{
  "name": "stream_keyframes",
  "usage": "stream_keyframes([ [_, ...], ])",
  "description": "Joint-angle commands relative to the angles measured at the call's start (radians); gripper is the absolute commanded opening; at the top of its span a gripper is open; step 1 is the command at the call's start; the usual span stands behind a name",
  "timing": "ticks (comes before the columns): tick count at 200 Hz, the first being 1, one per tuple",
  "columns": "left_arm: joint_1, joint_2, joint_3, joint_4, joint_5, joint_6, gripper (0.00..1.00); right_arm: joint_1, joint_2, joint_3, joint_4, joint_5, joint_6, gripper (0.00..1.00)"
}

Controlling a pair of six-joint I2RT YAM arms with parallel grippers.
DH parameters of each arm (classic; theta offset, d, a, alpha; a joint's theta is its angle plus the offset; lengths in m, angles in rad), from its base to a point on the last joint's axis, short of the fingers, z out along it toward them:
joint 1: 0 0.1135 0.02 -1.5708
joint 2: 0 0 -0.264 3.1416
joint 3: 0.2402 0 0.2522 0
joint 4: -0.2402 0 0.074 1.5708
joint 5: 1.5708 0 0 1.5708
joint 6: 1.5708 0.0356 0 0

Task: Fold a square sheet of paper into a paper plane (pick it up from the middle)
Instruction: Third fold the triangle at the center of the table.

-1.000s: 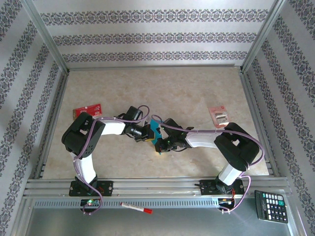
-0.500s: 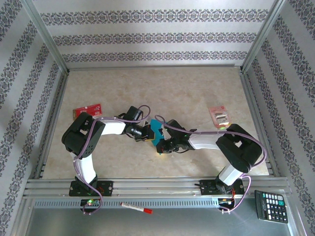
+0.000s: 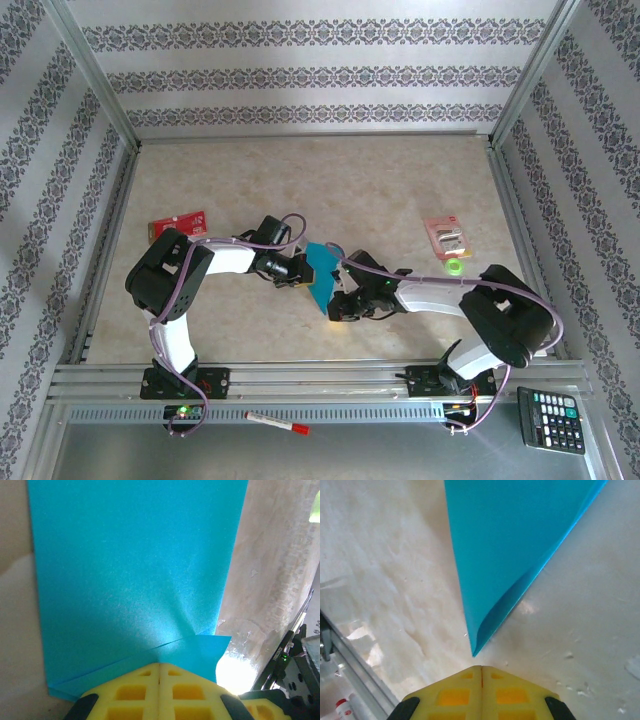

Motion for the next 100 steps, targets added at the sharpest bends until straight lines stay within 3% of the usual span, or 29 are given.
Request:
stream_keyframes([
  [1,0.006,0.076,-0.058,-0.18,-0.208,0.029,0.0,-0.026,-0.029,0.039,-0.014,-0.048,0.003,0.0],
  [45,0.006,0.066,-0.059,-0.178,-0.204,0.024,0.0,-0.043,0.063,0.127,0.065,-0.046,0.031,0.0],
  [100,0.006,0.053,-0.049,-0.186,-0.205,0.027,0.0,-0.031,0.177,0.119,0.141,-0.068,0.059,0.0],
])
